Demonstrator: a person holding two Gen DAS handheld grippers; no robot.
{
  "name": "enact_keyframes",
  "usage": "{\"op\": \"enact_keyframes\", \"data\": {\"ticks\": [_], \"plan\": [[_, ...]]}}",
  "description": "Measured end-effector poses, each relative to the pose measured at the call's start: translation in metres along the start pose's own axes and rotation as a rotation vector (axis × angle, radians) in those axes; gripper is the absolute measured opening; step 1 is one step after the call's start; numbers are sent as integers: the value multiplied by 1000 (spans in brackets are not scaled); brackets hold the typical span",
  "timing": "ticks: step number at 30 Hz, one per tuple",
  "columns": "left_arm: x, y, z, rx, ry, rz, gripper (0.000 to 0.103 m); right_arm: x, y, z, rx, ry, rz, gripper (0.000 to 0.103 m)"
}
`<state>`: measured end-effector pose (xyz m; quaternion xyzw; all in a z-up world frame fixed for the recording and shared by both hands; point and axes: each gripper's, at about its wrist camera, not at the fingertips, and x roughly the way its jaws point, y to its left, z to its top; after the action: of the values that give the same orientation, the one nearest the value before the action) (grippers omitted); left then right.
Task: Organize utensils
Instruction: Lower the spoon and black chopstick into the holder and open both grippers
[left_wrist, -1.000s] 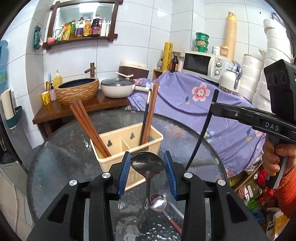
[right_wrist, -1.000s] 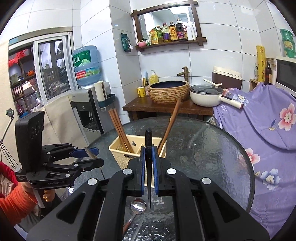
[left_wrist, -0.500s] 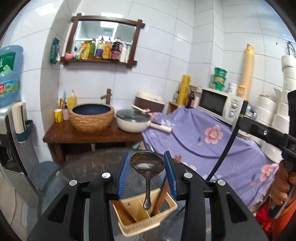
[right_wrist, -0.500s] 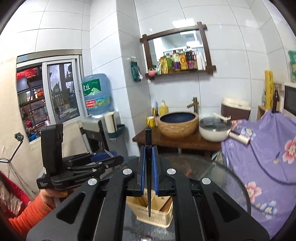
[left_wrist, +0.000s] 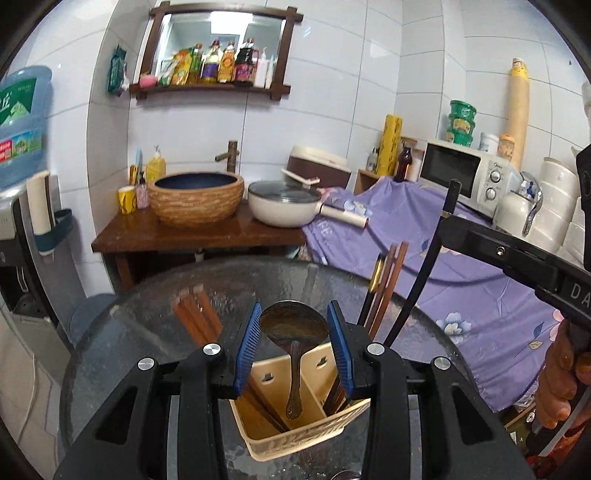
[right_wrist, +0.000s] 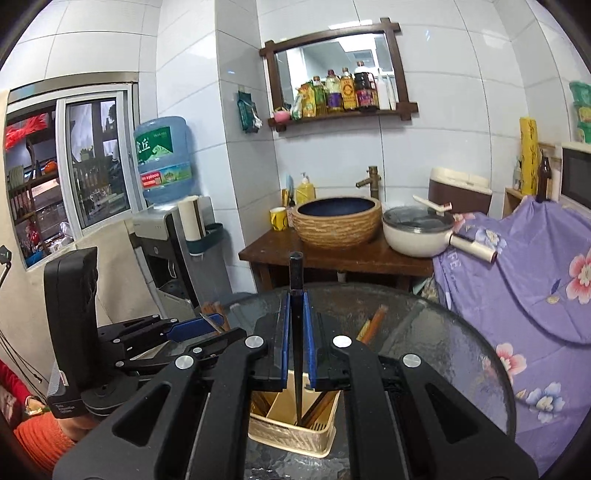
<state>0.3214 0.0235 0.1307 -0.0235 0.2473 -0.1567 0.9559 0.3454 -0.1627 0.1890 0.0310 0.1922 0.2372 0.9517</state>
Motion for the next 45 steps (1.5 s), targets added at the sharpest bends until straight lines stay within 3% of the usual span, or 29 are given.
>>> {"op": "enact_keyframes", "data": {"ticks": [11, 24, 33, 38, 45], "plan": [[23, 6, -31, 2, 69, 20, 36, 30, -10, -40, 44, 87, -3, 8], [40, -1, -51, 22, 131, 28, 36, 29, -15, -45, 45, 69, -50, 8], [41, -5, -53, 52, 131, 41, 37, 26, -14, -46, 42, 66, -52, 8], [33, -8, -53, 57, 98, 45, 52, 25, -15, -46, 42, 61, -65, 9], [17, -16, -57, 75, 54, 42, 60, 22, -15, -50, 28, 62, -85, 10]]}}
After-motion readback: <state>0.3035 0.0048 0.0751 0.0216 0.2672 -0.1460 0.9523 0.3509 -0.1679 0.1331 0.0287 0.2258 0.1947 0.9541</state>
